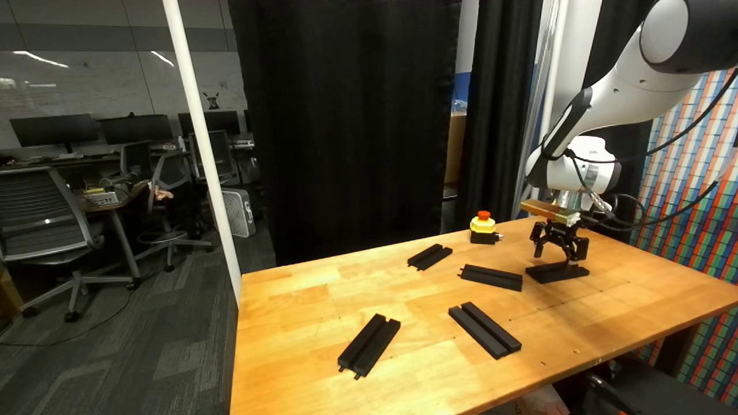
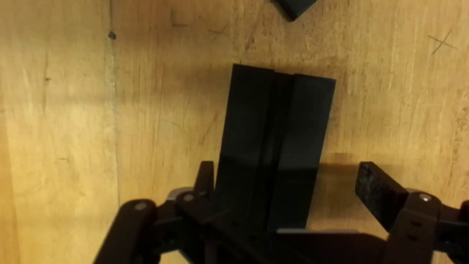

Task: Connect the black pads

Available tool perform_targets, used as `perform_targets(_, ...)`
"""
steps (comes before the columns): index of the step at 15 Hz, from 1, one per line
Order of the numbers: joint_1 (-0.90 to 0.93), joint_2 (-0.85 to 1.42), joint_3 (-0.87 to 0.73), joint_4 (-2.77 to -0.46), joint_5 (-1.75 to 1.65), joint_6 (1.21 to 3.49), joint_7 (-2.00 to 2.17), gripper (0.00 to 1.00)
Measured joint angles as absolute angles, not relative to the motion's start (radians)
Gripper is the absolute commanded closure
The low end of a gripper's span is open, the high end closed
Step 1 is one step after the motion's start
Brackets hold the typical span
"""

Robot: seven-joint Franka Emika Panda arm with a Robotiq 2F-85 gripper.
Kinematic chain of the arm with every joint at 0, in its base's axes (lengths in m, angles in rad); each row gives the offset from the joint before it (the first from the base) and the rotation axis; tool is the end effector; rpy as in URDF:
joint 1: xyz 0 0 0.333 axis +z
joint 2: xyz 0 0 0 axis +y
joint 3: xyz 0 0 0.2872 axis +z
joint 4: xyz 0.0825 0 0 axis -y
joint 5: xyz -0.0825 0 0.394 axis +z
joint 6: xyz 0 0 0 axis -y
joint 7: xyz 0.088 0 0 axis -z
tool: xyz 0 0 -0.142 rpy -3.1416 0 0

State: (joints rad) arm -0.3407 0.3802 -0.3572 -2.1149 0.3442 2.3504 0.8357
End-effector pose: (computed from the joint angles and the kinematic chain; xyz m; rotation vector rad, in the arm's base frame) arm 0.4309 -0.3556 0.1644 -1.9239 2.3609 0.1706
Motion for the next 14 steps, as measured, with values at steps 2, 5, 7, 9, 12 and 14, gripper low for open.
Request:
perform_targets(2, -0.341, 0.384, -0.353, -2.12, 0.359, 2.35, 0.806, 0.0)
perform_targets(5, -0.341, 0.384, -0.347, -2.135, 0.39, 2.351, 0.762, 0.0)
perform_targets(7, -0.341, 0.384, -0.346, -2.143, 0.404, 2.351, 0.743, 0.0)
perform_targets(9, -0.341, 0.389, -0.346, -2.145, 0.411, 2.351, 0.733, 0.0)
perform_targets(12, -0.341, 0.4, -0.346, -2.143, 0.411, 2.352, 0.73, 0.0)
perform_targets(14, -0.341, 0.406, -0.346, -2.14, 0.411, 2.352, 0.73, 0.26)
